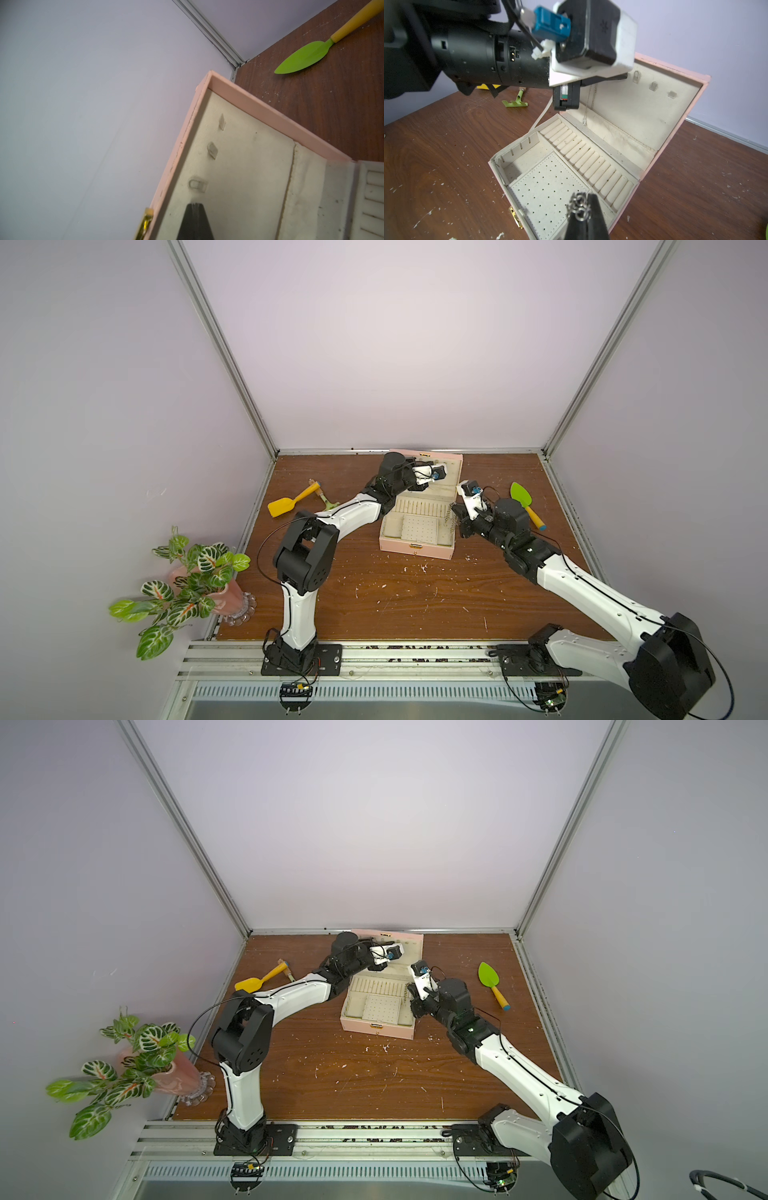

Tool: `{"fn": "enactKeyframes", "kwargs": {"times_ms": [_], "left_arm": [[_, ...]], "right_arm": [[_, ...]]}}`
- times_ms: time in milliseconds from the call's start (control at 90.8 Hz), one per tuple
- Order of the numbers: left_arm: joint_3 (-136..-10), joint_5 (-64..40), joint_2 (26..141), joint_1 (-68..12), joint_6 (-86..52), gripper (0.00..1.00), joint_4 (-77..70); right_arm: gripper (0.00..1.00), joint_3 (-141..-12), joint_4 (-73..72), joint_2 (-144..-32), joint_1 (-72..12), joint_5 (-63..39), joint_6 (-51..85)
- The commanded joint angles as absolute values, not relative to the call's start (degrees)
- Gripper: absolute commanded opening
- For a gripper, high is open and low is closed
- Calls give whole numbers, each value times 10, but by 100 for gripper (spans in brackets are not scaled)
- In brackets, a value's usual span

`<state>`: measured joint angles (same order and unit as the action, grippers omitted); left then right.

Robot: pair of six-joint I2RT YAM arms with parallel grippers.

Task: Put jewelry chain into jewelry box
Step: Open the fastener on the jewelry box.

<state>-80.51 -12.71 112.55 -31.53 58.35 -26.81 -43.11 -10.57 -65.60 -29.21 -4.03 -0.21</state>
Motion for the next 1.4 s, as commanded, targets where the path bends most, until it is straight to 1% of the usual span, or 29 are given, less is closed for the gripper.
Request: {"fn": "enactKeyframes", "kwargs": {"times_ms": [0,462,583,650,727,837,936,1046,1134,1255,1387], "left_arm": [[-771,-91,1144,-320,606,1,-201],[-750,-89,1144,-327,617,1,-197],[-751,-93,1141,-326,598,2,-200],[-760,-106,1136,-326,576,6,-200],[-775,-123,1129,-324,545,13,-199],[-795,-145,1113,-323,502,28,-199],[-794,-180,1088,-317,458,36,-200],[-788,-199,1062,-311,421,39,-175],[-758,-205,1034,-306,393,42,-172],[-684,-217,978,-301,336,48,-227],[-629,-228,929,-301,249,49,-273]], "right_arm": [[0,-450,-117,-655,-290,-37,-2],[0,-451,-120,-658,-290,-38,0],[0,-453,-123,-658,-290,-38,1],[0,-455,-125,-659,-291,-39,4],[0,-459,-126,-660,-291,-38,6],[0,-468,-125,-663,-291,-39,10],[0,-480,-121,-668,-291,-40,11],[0,-492,-119,-677,-292,-43,12],[0,-503,-118,-686,-293,-48,13],[0,-524,-122,-711,-293,-57,12],[0,-550,-133,-747,-297,-63,7]]}}
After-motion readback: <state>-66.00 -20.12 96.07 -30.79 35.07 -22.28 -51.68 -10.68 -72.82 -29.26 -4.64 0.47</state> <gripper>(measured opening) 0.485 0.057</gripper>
